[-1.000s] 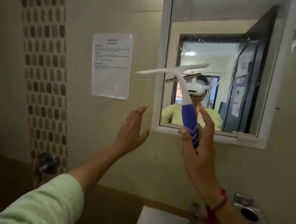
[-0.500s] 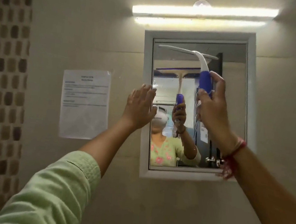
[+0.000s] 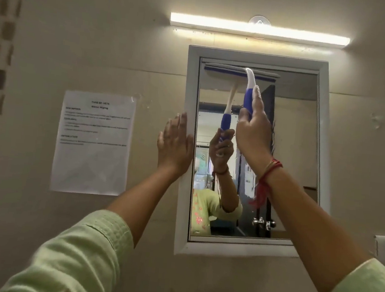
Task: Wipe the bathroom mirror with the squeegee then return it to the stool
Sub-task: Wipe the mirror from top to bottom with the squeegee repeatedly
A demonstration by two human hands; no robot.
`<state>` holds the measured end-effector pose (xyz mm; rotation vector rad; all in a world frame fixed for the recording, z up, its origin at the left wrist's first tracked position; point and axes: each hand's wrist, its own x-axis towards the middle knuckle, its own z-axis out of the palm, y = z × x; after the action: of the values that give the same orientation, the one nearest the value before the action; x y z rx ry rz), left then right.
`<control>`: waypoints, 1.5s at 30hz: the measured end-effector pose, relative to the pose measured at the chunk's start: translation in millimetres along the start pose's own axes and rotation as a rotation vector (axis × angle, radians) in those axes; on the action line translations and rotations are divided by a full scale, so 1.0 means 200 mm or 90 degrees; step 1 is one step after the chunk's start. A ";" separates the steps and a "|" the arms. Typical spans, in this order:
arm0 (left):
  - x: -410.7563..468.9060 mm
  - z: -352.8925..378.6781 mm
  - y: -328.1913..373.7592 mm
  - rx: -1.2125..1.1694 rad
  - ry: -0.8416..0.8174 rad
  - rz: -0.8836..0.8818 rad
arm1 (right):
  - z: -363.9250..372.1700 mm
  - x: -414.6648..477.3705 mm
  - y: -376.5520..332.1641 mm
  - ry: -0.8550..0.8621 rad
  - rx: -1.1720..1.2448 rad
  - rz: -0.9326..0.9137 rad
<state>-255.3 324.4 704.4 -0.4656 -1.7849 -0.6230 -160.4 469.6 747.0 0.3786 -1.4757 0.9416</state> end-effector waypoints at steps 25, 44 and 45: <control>-0.06 0.09 0.03 -0.094 0.100 -0.039 | -0.07 0.03 0.02 -0.027 -0.277 -0.078; -0.07 0.11 0.02 -0.063 0.120 -0.037 | 0.02 -0.02 0.01 -0.013 -0.275 -0.026; -0.07 0.11 0.02 -0.063 0.121 -0.038 | 0.02 -0.06 0.03 -0.017 -0.283 -0.026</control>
<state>-265.9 341.6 687.0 -0.4081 -1.5979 -0.7743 -166.2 466.2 734.2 0.0954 -1.6440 0.5541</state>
